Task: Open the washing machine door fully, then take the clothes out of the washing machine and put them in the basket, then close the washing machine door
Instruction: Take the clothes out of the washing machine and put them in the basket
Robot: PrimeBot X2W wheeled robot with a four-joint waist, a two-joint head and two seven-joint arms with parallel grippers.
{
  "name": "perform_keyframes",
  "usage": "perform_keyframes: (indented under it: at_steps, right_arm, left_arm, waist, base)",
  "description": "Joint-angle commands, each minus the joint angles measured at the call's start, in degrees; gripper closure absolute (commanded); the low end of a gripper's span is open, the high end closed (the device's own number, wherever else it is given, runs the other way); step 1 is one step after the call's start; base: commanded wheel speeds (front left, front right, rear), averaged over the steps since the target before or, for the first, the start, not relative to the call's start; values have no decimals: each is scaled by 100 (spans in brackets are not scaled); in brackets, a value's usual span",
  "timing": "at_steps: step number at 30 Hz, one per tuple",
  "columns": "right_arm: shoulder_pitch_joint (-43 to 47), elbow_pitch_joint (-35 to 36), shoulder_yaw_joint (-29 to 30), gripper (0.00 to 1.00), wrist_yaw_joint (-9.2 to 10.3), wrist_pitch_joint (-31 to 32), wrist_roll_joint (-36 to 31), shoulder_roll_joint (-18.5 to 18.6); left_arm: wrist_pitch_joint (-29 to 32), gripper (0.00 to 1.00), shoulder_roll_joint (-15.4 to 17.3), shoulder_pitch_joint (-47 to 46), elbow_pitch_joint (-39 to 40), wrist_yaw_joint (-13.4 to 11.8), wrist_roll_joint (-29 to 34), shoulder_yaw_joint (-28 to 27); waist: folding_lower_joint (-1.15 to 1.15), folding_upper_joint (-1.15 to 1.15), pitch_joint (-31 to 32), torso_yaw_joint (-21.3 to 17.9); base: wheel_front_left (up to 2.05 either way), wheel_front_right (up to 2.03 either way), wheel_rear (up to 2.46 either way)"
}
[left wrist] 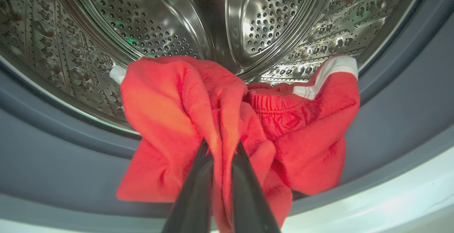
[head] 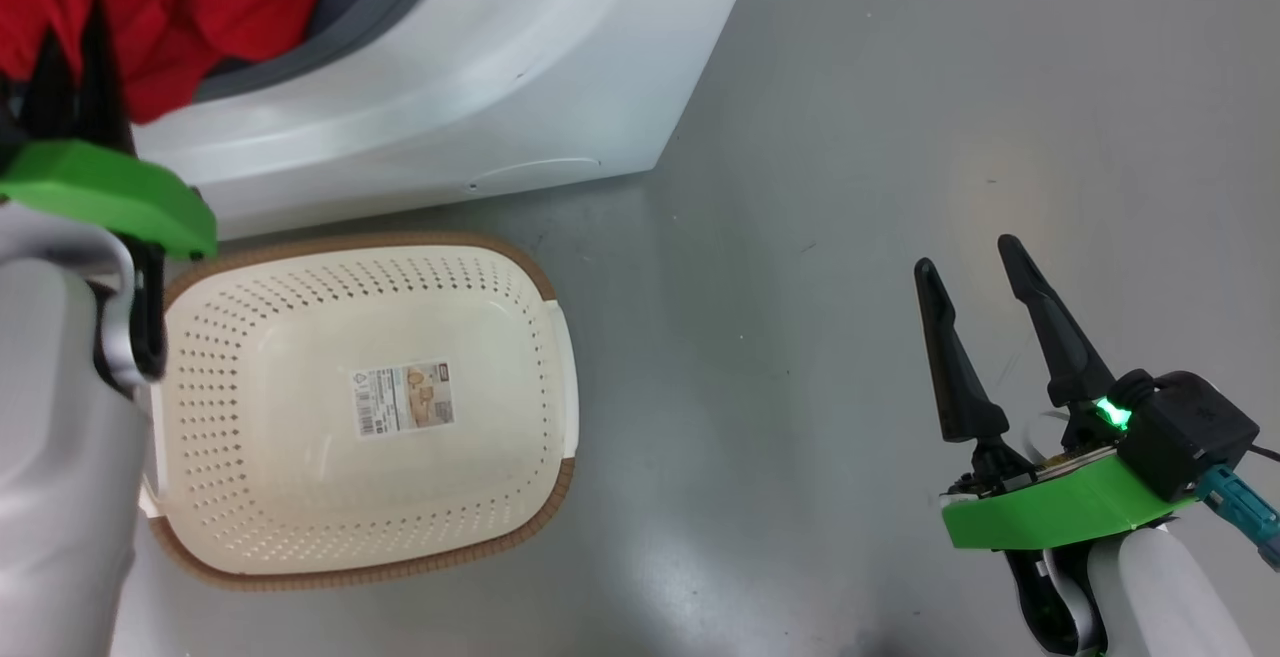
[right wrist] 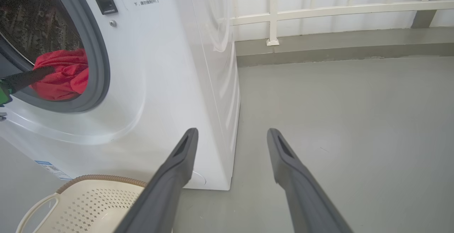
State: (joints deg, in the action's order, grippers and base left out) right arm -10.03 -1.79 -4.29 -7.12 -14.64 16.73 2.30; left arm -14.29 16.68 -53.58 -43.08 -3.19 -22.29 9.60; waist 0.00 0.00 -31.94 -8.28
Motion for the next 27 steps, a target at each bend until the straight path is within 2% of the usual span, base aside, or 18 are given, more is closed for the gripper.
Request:
perform_keyframes:
  at_steps: [1,13,27]
  right_arm:
    - [-8,124,-81,0,-36,-36,-8,57]
    - [107,136,22,0,-36,-36,18,57]
    - [351,157,169,0,-36,-36,26,57]
  left_arm:
    - [-48,100,258,222,278,-75,-11,-130]
    - [-35,100,170,1468,1768,-361,-50,-112]
    - [419,100,82,3052,3388,-796,-35,132]
  waist:
    - [0,0,82,25]
    - [0,0,413,124]
    - [0,0,952,307]
  base:
    - [0,0,0]
    - [0,0,0]
    - [0,0,0]
